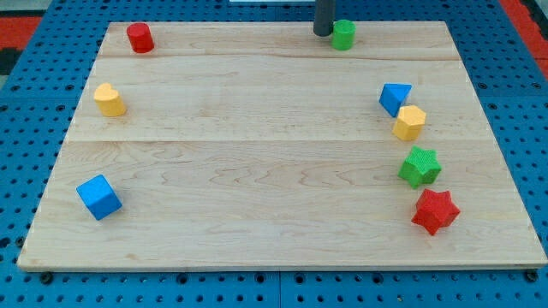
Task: Put the green circle at the top of the blue triangle
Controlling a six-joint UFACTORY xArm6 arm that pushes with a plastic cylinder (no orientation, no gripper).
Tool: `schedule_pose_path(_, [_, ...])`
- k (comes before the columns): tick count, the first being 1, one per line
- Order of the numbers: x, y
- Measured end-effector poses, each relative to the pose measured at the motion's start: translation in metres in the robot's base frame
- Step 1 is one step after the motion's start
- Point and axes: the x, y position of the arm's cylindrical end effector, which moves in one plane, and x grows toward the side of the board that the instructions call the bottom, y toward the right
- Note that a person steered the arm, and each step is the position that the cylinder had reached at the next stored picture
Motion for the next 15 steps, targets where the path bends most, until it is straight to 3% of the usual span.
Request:
schedule_pose_path(2, [-0.025,0.021])
schedule_pose_path(4, [0.048,0.051])
schedule_pose_path(5, [0.018,0.048])
schedule_pose_path(6, [0.003,0.082])
schedule_pose_path(8, [0.069,0.070])
schedule_pose_path(10, [0.100,0.052])
schedule_pose_path(14, [0.138,0.057])
schedule_pose_path(15, [0.130,0.046])
